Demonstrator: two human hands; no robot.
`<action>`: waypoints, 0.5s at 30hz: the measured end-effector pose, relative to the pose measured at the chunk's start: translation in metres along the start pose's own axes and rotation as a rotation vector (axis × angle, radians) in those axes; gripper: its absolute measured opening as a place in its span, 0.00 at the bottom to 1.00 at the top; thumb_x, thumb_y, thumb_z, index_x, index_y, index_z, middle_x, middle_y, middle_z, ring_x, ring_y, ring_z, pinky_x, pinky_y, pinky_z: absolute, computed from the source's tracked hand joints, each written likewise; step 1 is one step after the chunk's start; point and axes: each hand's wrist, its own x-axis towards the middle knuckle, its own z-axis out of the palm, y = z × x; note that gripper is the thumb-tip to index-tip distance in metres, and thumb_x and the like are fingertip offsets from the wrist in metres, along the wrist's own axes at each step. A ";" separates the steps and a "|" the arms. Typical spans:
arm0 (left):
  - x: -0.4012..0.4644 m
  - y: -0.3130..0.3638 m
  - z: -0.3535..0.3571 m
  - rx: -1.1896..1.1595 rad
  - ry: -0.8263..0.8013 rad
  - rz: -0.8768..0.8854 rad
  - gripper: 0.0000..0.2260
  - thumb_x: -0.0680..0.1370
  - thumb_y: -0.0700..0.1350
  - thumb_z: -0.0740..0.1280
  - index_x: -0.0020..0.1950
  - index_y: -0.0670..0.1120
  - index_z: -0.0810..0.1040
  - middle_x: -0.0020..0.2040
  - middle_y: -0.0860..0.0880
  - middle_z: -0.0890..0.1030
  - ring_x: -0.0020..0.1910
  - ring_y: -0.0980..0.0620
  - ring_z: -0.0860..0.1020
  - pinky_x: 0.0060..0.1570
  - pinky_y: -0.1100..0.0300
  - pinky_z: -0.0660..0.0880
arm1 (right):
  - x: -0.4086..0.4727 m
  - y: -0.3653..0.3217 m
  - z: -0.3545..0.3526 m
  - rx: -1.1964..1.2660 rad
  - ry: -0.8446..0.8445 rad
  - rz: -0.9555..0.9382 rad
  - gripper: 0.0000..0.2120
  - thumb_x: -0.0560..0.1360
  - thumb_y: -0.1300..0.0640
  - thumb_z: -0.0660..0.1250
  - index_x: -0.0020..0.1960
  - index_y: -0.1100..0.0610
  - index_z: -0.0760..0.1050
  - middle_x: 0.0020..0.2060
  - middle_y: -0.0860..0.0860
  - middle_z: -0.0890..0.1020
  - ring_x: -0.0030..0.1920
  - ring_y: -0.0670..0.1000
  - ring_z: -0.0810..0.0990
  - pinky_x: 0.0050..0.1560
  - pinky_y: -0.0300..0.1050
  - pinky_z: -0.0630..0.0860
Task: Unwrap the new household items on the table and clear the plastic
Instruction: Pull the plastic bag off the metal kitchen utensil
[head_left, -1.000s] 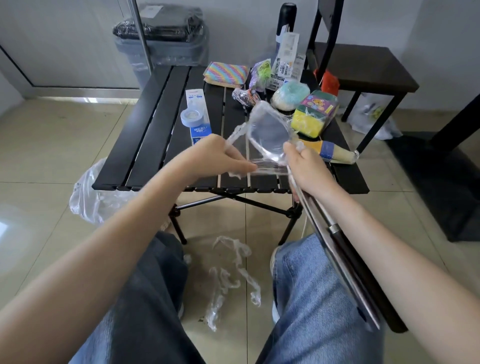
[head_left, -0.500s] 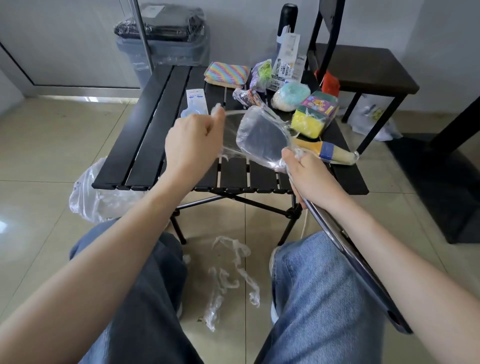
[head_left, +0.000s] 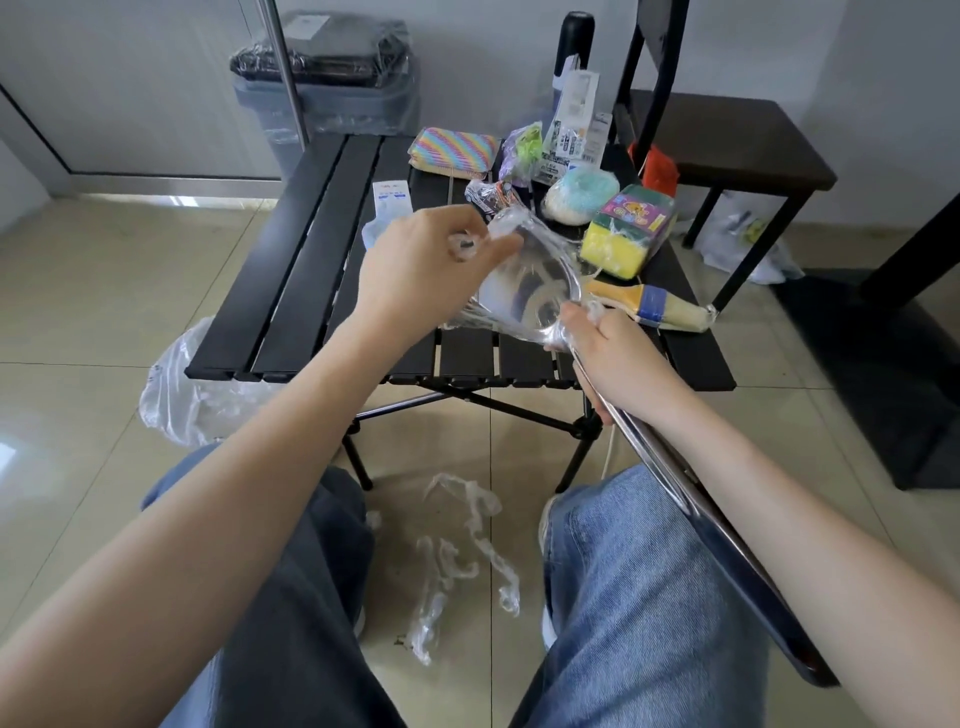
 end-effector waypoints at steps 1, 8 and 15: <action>0.001 0.001 0.000 0.086 0.042 0.029 0.15 0.77 0.61 0.63 0.44 0.50 0.79 0.27 0.56 0.70 0.31 0.56 0.71 0.30 0.62 0.64 | -0.001 0.000 0.001 0.004 -0.009 0.014 0.32 0.84 0.48 0.48 0.29 0.67 0.69 0.15 0.56 0.68 0.15 0.51 0.68 0.28 0.35 0.66; 0.022 -0.037 -0.005 -0.186 0.346 -0.204 0.13 0.79 0.49 0.58 0.42 0.39 0.71 0.36 0.43 0.74 0.35 0.41 0.72 0.36 0.52 0.68 | -0.005 -0.010 -0.012 0.276 0.026 0.110 0.21 0.82 0.54 0.50 0.41 0.64 0.74 0.15 0.54 0.67 0.15 0.53 0.65 0.19 0.37 0.63; 0.012 -0.029 -0.010 -0.526 -0.015 -0.272 0.14 0.82 0.43 0.54 0.40 0.51 0.73 0.22 0.53 0.70 0.19 0.60 0.67 0.22 0.67 0.64 | 0.000 -0.012 -0.021 0.492 0.012 0.095 0.21 0.83 0.52 0.49 0.42 0.63 0.73 0.15 0.54 0.65 0.14 0.52 0.62 0.19 0.34 0.60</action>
